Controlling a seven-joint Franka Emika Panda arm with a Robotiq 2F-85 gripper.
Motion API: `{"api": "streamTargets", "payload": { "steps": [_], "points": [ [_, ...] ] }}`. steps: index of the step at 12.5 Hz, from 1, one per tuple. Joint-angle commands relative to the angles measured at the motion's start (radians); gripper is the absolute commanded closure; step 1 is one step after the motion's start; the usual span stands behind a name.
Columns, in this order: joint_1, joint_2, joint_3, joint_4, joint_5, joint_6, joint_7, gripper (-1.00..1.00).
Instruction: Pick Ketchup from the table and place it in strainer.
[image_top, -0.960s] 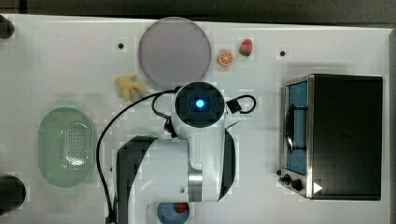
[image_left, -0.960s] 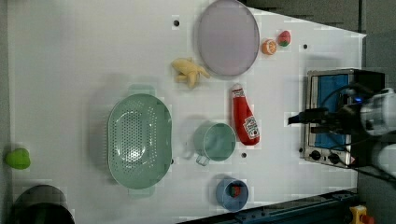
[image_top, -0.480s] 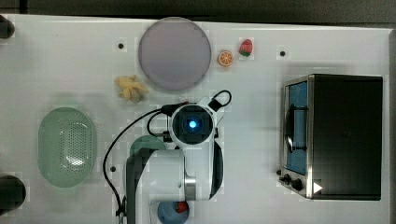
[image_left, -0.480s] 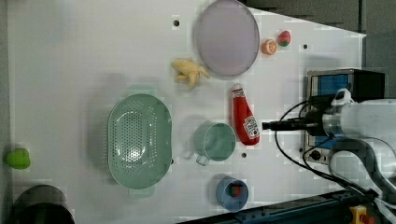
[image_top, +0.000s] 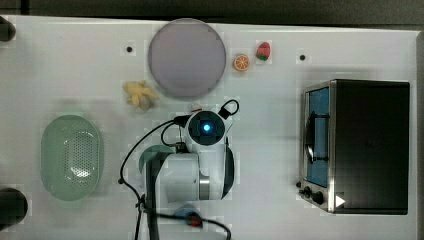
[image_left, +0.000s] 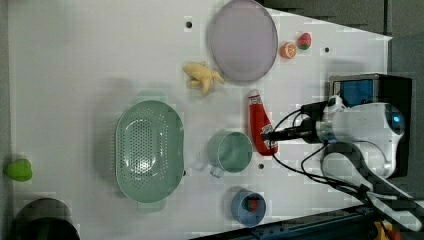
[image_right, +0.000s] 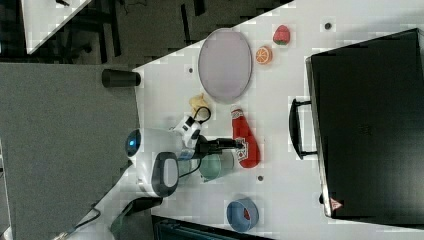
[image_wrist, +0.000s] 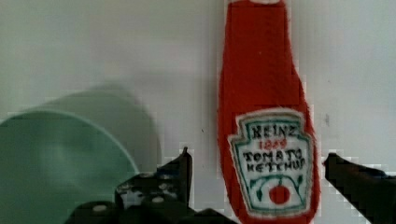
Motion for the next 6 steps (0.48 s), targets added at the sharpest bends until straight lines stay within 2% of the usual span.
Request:
{"api": "streamTargets", "payload": {
  "steps": [1, 5, 6],
  "points": [
    [-0.015, 0.032, -0.009, 0.0, 0.001, 0.068, -0.042, -1.0],
    [-0.015, 0.109, -0.016, 0.0, 0.001, 0.158, -0.042, -1.0],
    [-0.014, 0.122, -0.016, -0.001, 0.001, 0.175, -0.042, -0.91]
  ]
}}
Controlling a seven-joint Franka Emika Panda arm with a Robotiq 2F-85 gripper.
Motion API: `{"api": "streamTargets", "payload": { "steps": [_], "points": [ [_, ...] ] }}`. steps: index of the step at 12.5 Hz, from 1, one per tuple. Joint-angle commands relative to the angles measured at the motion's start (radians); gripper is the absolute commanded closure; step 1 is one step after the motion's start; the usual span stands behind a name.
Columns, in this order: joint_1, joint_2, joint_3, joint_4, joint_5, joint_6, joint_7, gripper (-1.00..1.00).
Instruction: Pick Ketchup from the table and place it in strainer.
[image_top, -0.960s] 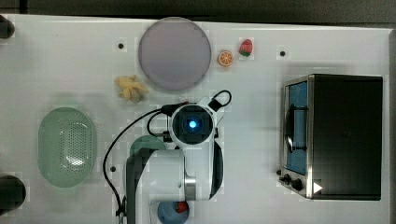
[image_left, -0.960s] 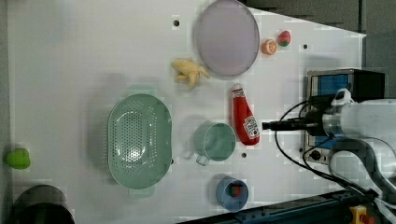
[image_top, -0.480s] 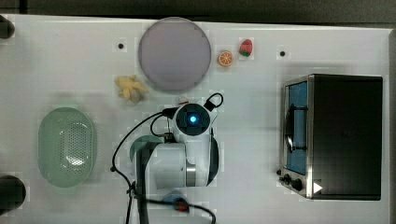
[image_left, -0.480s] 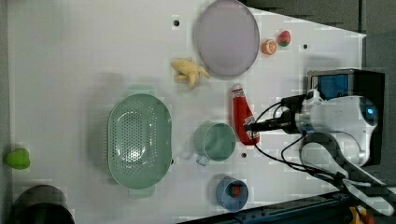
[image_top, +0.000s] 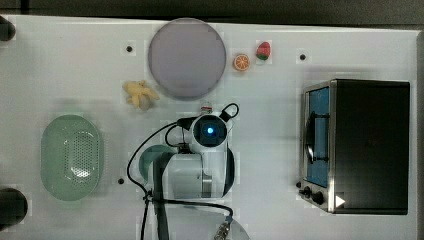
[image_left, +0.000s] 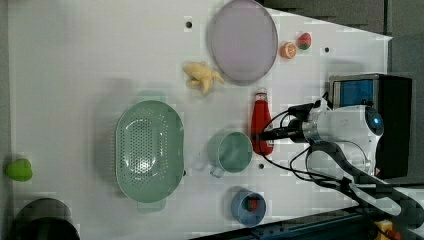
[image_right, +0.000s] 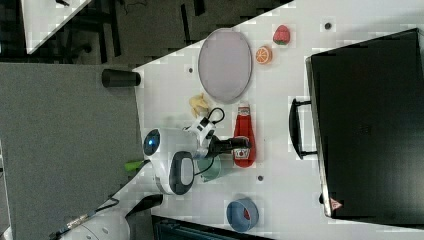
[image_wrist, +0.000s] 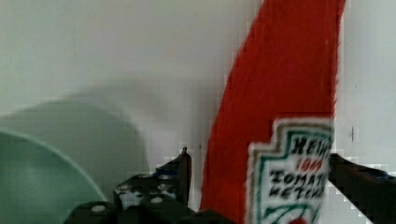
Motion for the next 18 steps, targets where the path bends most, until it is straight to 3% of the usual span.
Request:
{"api": "streamTargets", "payload": {
  "steps": [1, 3, 7, 12, 18],
  "points": [
    [-0.004, 0.025, -0.011, 0.005, 0.0, 0.049, -0.035, -0.68],
    [-0.004, 0.02, -0.01, 0.007, 0.0, 0.053, -0.035, -0.24],
    [-0.006, -0.097, -0.012, 0.009, 0.0, -0.01, -0.036, -0.24],
    [0.0, -0.386, 0.0, 0.022, 0.002, -0.313, -0.032, -0.24],
    [0.043, -0.584, 0.127, 0.07, 0.013, -0.494, 0.115, -0.24]
  ]
}}
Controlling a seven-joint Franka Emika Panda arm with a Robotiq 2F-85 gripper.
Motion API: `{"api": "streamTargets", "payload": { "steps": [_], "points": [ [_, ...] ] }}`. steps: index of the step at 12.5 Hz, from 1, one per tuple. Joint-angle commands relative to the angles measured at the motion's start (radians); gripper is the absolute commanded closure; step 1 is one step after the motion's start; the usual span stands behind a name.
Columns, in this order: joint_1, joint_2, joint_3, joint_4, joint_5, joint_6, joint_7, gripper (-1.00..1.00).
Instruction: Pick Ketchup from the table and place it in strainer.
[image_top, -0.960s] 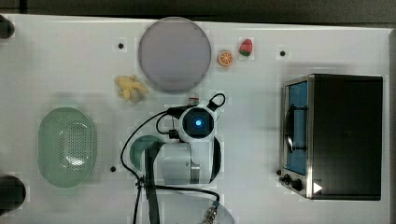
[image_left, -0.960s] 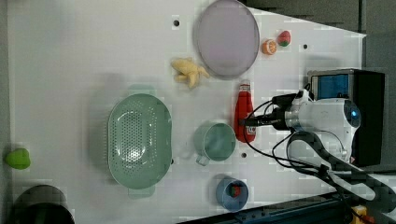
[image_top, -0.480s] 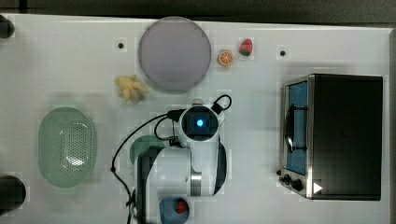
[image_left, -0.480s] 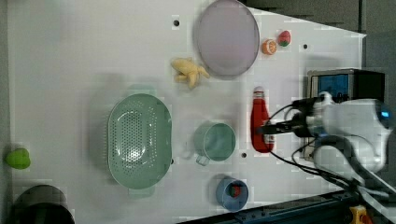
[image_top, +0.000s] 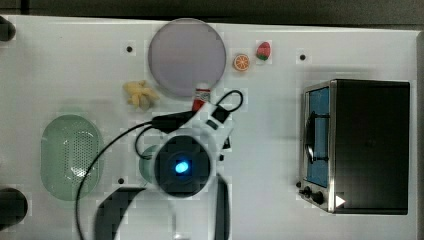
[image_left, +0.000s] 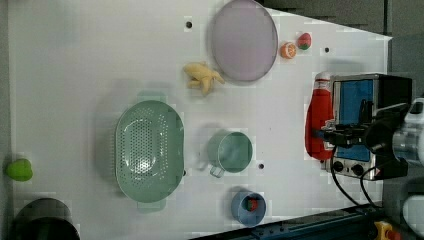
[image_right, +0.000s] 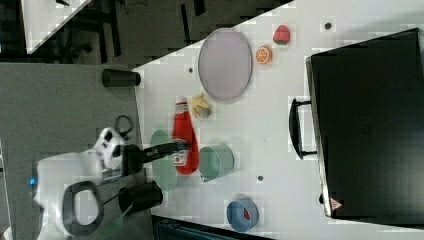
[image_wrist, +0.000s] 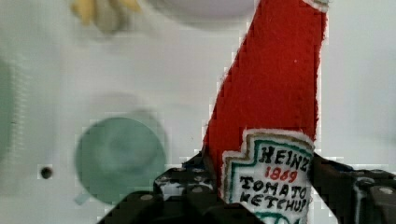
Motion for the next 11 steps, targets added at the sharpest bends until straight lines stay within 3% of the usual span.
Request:
{"api": "streamTargets", "payload": {
  "steps": [1, 5, 11],
  "points": [
    [0.062, 0.01, 0.092, 0.021, 0.005, -0.052, 0.157, -0.24],
    [0.094, 0.068, 0.248, 0.053, 0.081, -0.034, 0.433, -0.24],
    [0.098, 0.265, 0.431, 0.062, 0.088, 0.233, 0.723, -0.24]
  ]
}}
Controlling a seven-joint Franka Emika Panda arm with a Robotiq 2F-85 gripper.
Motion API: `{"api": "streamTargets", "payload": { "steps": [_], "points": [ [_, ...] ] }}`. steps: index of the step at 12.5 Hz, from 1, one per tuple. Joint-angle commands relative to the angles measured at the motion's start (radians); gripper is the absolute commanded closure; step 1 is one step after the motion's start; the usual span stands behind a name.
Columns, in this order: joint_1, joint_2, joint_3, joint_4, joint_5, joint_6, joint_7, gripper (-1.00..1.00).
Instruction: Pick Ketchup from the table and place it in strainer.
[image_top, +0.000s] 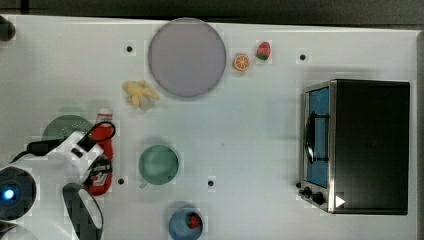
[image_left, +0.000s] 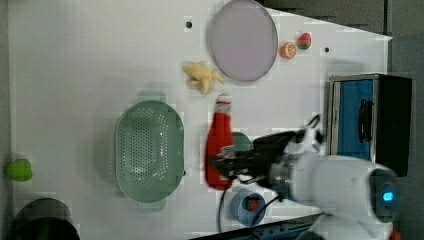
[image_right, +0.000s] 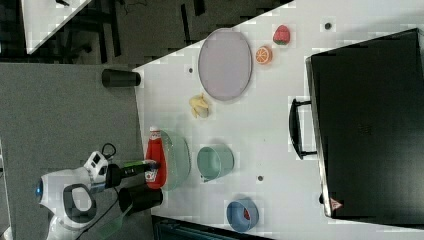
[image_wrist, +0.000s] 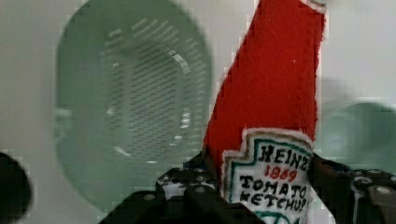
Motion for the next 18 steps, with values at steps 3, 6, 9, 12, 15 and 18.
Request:
{"api": "streamTargets", "payload": {
  "steps": [3, 6, 9, 12, 15, 18],
  "points": [
    [0.001, 0.158, 0.054, 0.019, 0.01, 0.196, 0.259, -0.24],
    [0.019, 0.28, 0.07, 0.02, 0.007, 0.312, 0.309, -0.24],
    [0.025, 0.345, 0.068, 0.023, 0.007, 0.329, 0.309, -0.71],
    [0.02, 0.339, 0.066, 0.036, 0.007, 0.342, 0.311, -1.0],
    [-0.033, 0.252, 0.047, 0.076, 0.022, 0.33, 0.315, -1.0],
    [-0.118, 0.14, 0.007, 0.127, 0.024, 0.234, 0.315, -1.0]
  ]
}}
